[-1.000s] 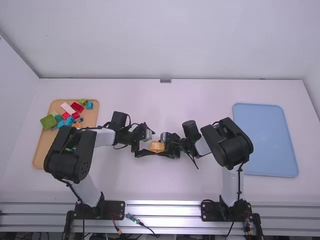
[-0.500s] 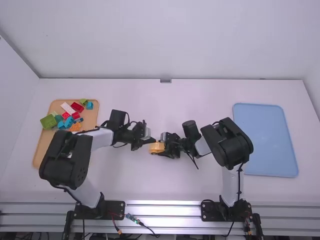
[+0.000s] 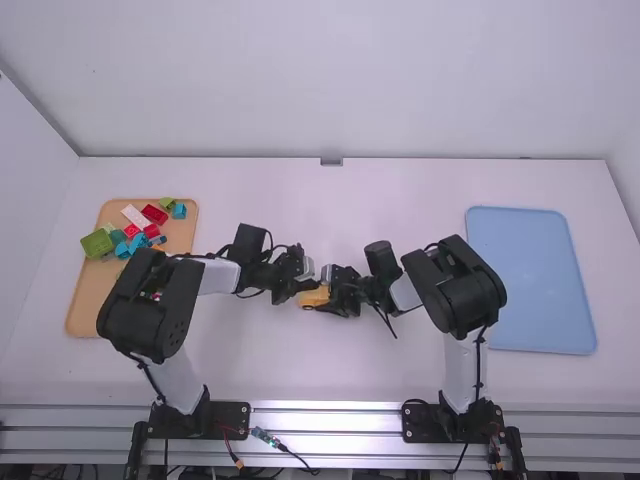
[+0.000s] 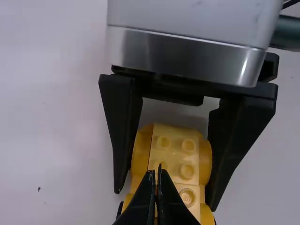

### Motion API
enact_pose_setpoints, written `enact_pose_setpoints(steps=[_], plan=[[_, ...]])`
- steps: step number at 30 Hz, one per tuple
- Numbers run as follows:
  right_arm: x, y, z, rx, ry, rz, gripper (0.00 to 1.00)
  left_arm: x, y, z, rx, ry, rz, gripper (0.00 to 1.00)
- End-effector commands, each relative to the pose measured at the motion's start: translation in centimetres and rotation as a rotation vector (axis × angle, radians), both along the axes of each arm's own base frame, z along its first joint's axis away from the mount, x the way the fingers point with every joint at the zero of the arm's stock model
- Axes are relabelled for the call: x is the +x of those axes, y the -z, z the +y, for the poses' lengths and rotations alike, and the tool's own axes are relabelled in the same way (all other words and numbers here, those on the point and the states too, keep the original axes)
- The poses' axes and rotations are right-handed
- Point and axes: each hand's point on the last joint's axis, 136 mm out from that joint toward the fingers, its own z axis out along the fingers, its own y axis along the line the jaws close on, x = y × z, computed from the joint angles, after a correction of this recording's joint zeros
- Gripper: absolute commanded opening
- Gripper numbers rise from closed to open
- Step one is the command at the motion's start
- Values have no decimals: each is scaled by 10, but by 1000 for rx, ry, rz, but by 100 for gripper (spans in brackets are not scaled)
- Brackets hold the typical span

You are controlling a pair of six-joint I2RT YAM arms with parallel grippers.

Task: Assemble lego blocks to make yellow taxi

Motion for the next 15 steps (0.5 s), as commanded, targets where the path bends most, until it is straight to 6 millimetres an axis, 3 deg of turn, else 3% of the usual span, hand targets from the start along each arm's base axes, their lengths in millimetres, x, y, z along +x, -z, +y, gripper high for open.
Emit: enact_pose_setpoints(steps=[1, 6, 10, 15], plan=[[-3, 4, 0, -2, -6, 10, 31, -2, 19, 6, 58, -27, 40, 2], [-2, 4, 0, -1, -6, 8, 31, -8, 23, 8, 76, -18, 63, 2], [-2, 3, 1, 2, -6, 4, 31, -28, 31, 12, 105, 44, 89, 2], [-2, 3, 1, 2, -6, 4, 31, -30, 40, 16, 129, 12, 92, 2]])
